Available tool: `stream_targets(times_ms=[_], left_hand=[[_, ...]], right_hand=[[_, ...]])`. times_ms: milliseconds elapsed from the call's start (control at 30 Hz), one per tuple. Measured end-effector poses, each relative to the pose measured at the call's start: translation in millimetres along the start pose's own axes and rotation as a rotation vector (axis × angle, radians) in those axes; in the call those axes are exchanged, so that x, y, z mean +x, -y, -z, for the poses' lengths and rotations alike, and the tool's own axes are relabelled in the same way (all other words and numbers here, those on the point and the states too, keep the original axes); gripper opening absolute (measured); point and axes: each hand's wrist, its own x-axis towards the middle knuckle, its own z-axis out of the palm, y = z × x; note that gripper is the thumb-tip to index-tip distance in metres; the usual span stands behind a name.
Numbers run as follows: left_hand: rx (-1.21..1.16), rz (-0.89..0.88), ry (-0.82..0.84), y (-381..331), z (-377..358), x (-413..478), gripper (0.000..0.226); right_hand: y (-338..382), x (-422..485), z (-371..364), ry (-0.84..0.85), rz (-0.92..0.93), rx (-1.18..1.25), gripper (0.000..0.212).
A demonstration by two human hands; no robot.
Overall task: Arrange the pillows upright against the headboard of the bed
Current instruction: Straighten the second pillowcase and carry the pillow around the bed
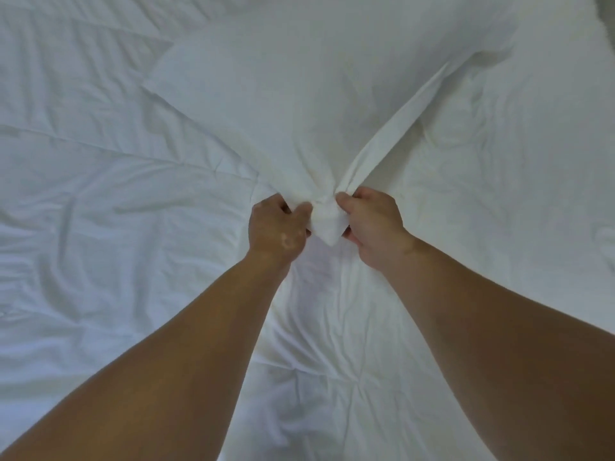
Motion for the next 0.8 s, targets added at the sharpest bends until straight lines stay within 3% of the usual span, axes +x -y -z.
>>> stream_targets(times_ms=[167, 400, 800], left_hand=[[-0.126, 0.089, 0.039, -10, 6, -59, 0.013], [-0.115, 0.228, 0.06, 5, -13, -187, 0.016], [0.081, 0.389, 0.151, 77, -41, -430, 0.033]], right_hand=[[4, -47, 37, 0.003, -0.011, 0.04, 0.019], [-32, -150, 112, 0.002, -0.035, -0.043, 0.014], [-148, -334, 246, 0.083, -0.177, -0.254, 0.015]])
